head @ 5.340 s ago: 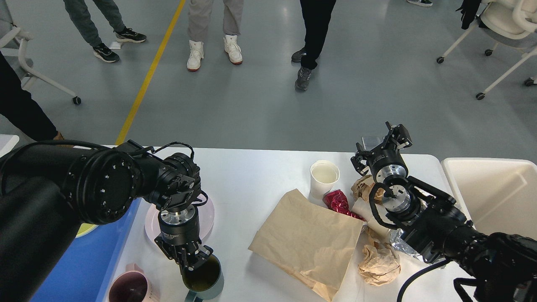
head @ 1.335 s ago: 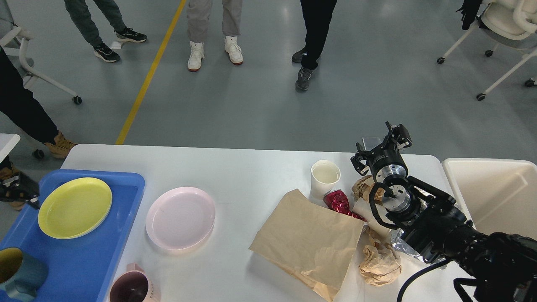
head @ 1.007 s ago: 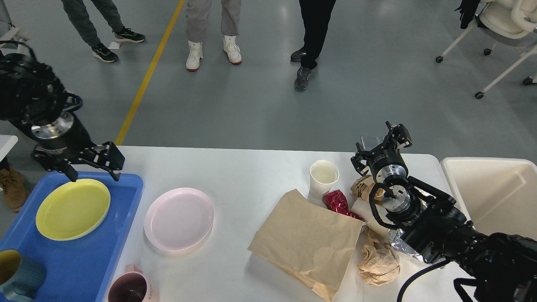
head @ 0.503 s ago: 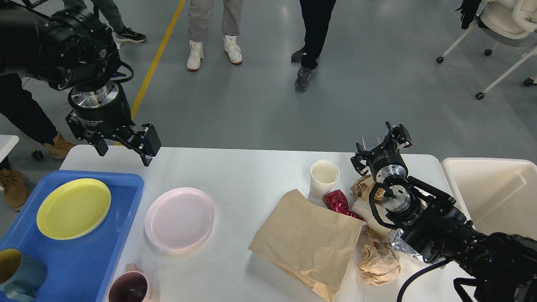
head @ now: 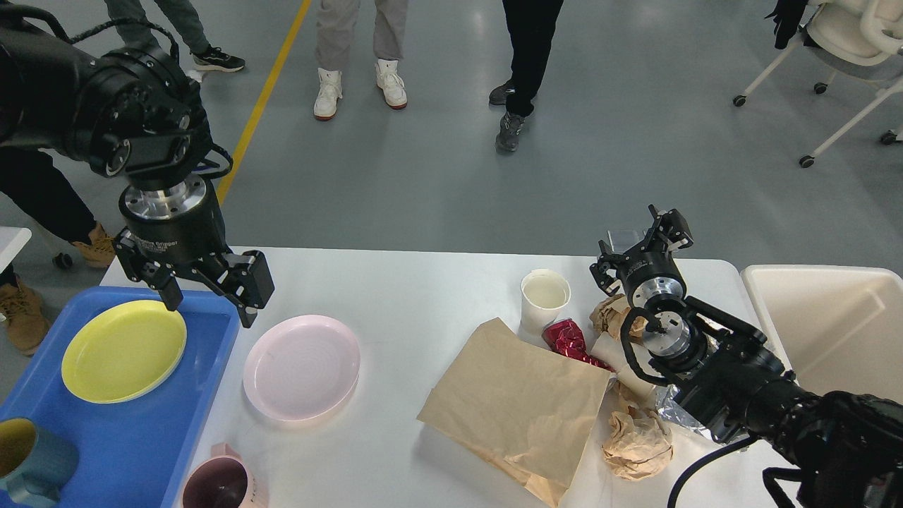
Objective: Tidy desktop
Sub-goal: 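Raise the left gripper and move it toward the pink mug, then lower the left gripper onto the pink mug and grasp it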
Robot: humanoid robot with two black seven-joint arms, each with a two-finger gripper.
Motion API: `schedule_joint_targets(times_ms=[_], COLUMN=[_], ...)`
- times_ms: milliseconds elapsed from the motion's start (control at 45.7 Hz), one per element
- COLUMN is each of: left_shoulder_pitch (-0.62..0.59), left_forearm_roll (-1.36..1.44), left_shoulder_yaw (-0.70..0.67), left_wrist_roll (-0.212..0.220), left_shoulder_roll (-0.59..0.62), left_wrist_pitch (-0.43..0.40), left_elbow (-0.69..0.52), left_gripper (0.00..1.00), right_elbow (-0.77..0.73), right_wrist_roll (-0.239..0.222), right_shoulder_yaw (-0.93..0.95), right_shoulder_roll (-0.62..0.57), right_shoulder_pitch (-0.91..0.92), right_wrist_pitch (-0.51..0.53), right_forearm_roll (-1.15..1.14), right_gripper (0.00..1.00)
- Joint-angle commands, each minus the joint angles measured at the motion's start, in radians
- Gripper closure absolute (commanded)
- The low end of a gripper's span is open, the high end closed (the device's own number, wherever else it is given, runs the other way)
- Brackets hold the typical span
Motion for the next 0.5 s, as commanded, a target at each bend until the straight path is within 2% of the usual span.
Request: schedule_joint_targets(times_ms=[0, 482], left_shoulder_pitch=[0.091, 0.382], left_forearm_roll=[-0.023, -0.013], left_shoulder_yaw=[-0.004, 0.041], left_wrist_roll=[0.006, 0.015], left_shoulder_roll=[-0.010, 0.016], left_wrist_pitch=[0.000, 0.000], left_elbow=[0.000, 0.000], left_gripper=[0.07, 0.07], right_elbow=[0.000, 0.000], right_wrist_roll=[0.000, 0.000], right_shoulder_yaw=[0.000, 0.000], right_shoulder_roll=[0.000, 0.000], right_shoulder_pitch=[0.000, 0.000], right_wrist_pitch=[0.000, 0.000], right_forearm_roll=[0.000, 0.000], right_gripper=[0.00, 0.00])
